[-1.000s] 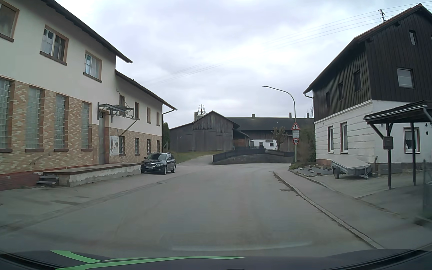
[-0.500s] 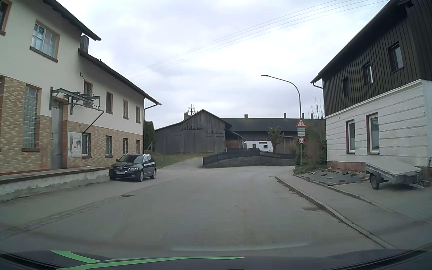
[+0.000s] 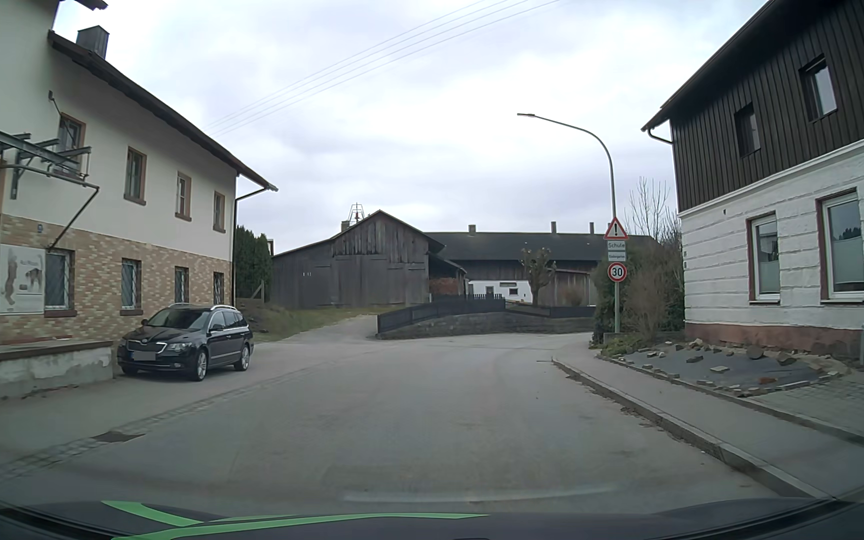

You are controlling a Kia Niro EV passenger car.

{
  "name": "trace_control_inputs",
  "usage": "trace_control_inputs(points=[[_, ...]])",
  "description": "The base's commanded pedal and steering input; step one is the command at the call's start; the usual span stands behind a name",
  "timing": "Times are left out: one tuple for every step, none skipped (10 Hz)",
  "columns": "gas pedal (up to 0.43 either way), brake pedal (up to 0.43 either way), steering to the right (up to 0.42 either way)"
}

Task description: Follow the waypoints while adhering to traffic rules and regulations

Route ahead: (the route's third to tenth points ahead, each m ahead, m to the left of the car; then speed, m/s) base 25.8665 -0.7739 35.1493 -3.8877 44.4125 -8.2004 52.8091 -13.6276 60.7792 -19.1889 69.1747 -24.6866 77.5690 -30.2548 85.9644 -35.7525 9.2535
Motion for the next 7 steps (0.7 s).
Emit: trace_control_inputs(points=[[0.008,0.0,0.036],[0.02,0.0,0.035],[0.02,0.0,0.036],[0.02,0.0,0.035],[0.0,0.0,0.035],[0.0,0.0,0.035],[0.0,0.0,0.036]])
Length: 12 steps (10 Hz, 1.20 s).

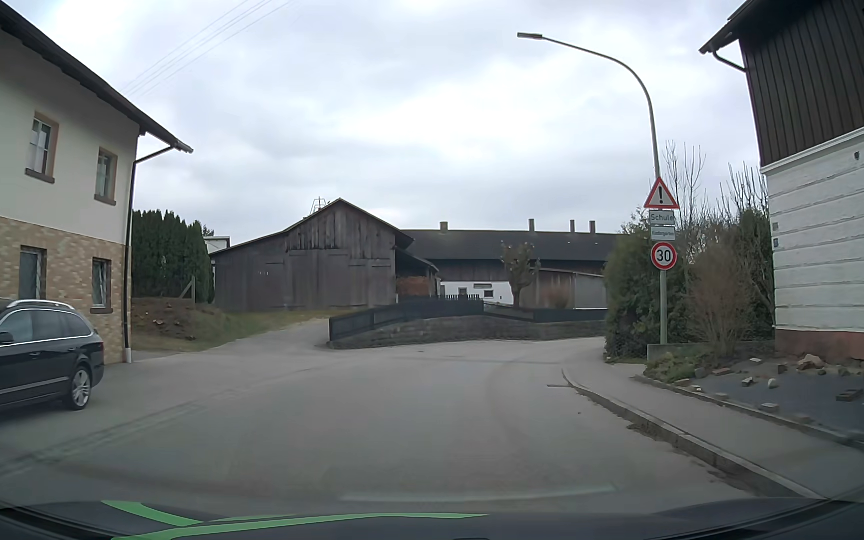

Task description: Follow the waypoints while adhering to traffic rules and regulations

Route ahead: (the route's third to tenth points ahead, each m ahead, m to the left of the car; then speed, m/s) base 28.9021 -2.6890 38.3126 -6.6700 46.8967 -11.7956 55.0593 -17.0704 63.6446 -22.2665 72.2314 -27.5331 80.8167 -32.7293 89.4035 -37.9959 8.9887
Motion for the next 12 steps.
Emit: trace_control_inputs(points=[[0.0,0.0,0.036],[0.0,0.0,0.036],[0.0,0.006,0.036],[0.0,0.043,0.036],[0.0,0.098,0.036],[0.0,0.14,0.037],[0.0,0.152,0.039],[0.0,0.171,0.044],[0.0,0.165,0.05],[0.0,0.159,0.052],[0.0,0.146,0.053],[0.0,0.134,0.054]])
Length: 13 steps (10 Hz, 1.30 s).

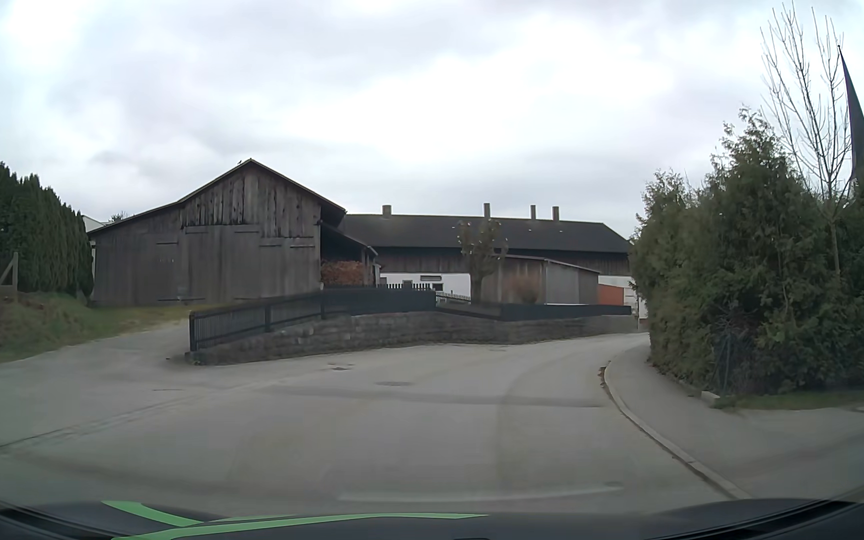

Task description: Follow the waypoints while adhering to traffic rules and regulations

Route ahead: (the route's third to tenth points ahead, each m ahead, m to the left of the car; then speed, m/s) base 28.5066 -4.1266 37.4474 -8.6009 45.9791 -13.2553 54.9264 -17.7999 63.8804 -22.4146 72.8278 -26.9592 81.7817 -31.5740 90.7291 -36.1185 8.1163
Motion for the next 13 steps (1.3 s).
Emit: trace_control_inputs(points=[[0.0,0.098,0.058],[0.0,0.043,0.059],[0.0,0.0,0.061],[0.0,0.0,0.065],[0.0,0.0,0.07],[0.0,0.0,0.073],[0.0,0.0,0.076],[0.0,0.0,0.078],[0.0,0.0,0.079],[0.0,0.0,0.082],[0.0,0.0,0.085],[0.02,0.0,0.087],[0.047,0.0,0.088]])
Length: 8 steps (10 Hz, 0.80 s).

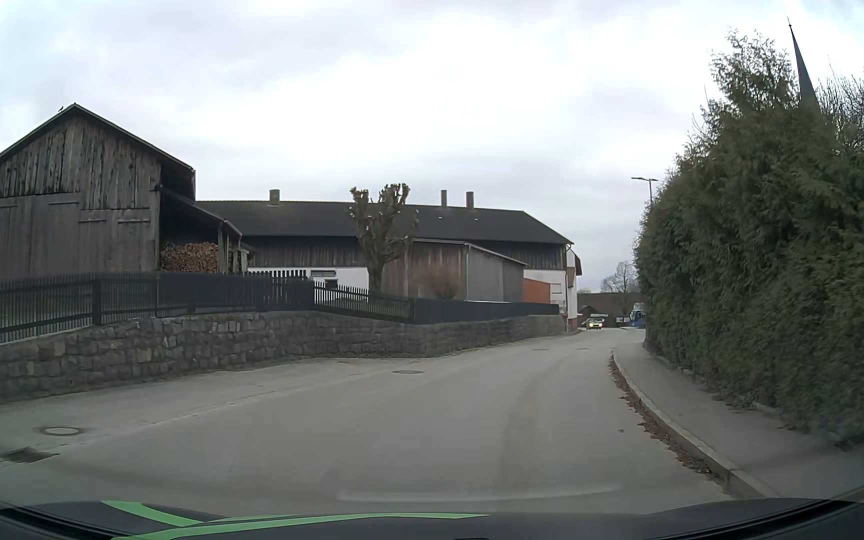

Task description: Follow the waypoints while adhering to traffic rules and regulations

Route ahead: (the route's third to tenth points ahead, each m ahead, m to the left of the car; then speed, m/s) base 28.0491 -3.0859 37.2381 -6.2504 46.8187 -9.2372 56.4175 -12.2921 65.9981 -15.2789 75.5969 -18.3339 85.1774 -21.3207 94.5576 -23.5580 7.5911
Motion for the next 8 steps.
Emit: trace_control_inputs(points=[[0.047,0.0,0.089],[0.047,0.0,0.089],[0.059,0.0,0.089],[0.067,0.0,0.089],[0.067,0.0,0.088],[0.067,0.0,0.086],[0.067,0.0,0.085],[0.067,0.0,0.085]])
